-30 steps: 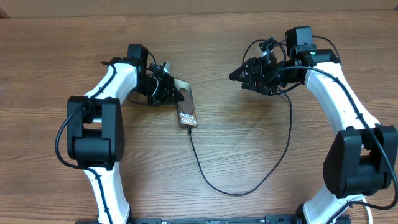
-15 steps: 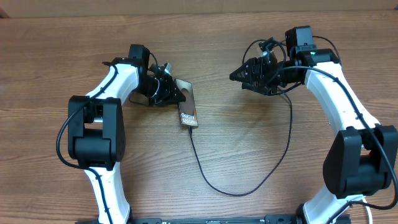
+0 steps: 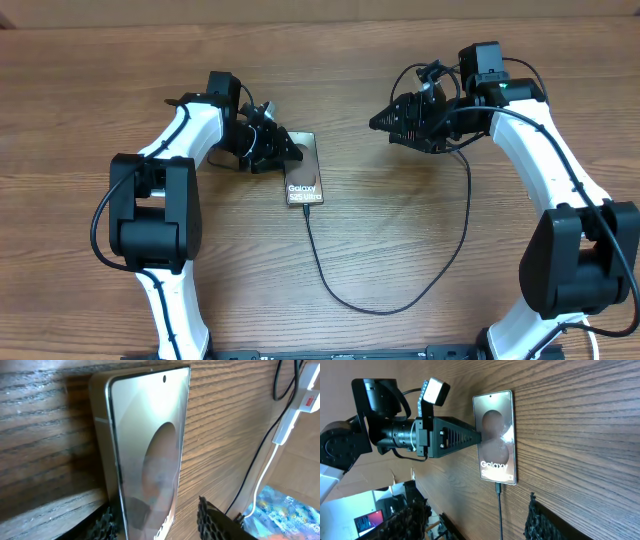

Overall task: Plug charger to phone and switch on socket
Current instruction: 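Lower the phone flat onto the table with the left gripper and release, then move the right gripper over the power strip's orange switch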

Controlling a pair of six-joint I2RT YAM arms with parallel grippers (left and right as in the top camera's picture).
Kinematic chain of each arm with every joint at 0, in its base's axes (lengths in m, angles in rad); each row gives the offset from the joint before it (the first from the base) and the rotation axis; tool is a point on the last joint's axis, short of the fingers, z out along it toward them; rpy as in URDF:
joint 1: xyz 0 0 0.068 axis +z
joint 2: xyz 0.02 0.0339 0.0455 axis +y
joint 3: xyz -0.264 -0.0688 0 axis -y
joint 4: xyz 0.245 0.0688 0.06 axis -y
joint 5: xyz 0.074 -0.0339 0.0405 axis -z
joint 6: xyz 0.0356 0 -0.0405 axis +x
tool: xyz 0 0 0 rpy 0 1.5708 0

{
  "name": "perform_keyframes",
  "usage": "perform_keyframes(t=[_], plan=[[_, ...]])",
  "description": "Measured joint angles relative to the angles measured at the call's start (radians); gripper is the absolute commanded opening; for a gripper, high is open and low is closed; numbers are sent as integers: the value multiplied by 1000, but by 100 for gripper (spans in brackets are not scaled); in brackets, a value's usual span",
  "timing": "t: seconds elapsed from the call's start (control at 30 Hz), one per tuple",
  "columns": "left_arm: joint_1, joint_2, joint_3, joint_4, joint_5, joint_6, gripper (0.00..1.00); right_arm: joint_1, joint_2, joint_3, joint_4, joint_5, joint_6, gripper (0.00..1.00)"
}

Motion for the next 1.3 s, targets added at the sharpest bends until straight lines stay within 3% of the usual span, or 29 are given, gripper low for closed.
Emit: perform_keyframes(t=[0.2, 0.47, 0.87, 1.3], plan=[[1, 0, 0, 1, 0, -15, 64, 0, 0, 0, -2, 0, 0, 65], [2, 0, 24, -34, -13, -27, 66, 0, 0, 0, -23, 0, -8, 65], [40, -15, 334, -290, -119, 35, 64, 0, 0, 0, -24, 16, -13, 66], [67, -19, 460, -346, -154, 57, 64, 0, 0, 0, -24, 36, -20, 65]])
